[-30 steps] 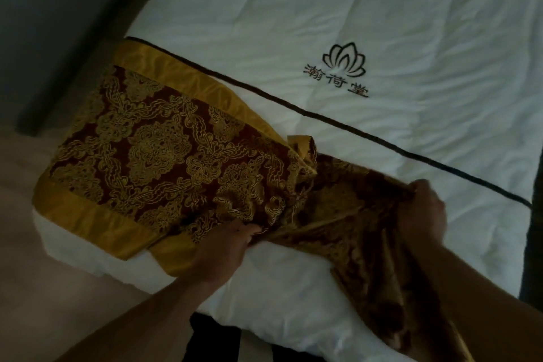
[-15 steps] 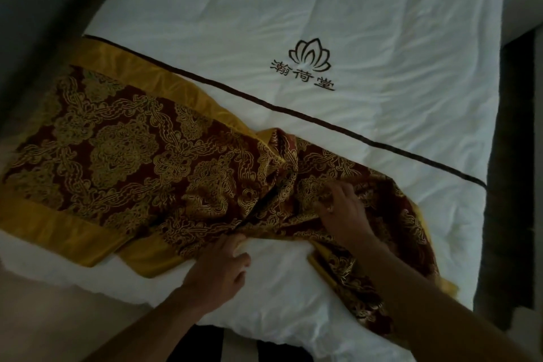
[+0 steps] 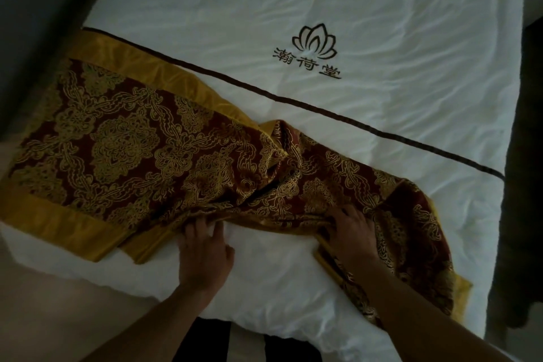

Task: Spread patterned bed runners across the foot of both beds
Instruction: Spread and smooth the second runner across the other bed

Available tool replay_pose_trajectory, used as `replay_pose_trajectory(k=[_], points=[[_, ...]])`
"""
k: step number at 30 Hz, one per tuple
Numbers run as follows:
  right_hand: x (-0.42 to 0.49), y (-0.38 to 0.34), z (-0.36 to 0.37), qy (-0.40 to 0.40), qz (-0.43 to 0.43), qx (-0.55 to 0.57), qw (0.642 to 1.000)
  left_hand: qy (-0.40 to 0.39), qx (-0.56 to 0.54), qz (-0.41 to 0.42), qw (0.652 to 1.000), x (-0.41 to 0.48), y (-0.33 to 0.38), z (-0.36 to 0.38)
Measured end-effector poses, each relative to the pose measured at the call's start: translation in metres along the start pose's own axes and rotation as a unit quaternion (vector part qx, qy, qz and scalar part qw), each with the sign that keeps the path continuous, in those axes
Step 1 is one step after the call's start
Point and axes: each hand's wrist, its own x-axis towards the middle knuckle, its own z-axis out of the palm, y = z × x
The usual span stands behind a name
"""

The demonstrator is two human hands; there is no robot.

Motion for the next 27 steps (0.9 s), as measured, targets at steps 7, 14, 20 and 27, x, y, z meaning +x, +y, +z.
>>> replay_pose_trajectory(k=[7,14,20,27], points=[[-0.013,0.022,-0.023,-0.021,0.002,0.067,0.998,-0.16,-0.265,0.153,0.939,-0.026,-0.006,-0.024],[-0.041,0.033,-0.038,-0.112,-0.022,0.012,0.993,-0.356,-0.271,0.133,0.884,-0.059,0.03,-0.046],[-0.011,0.011,-0.042,0.003,-0.136,0.03,0.99,-0.208,-0.345,0.037,0.915,-0.056,0.028,-0.037],[0.074,-0.032,-0.031,0.011,-0.094,0.148,0.984,-0.115,-0.269,0.019,0.956,-0.058,0.013,0.006]])
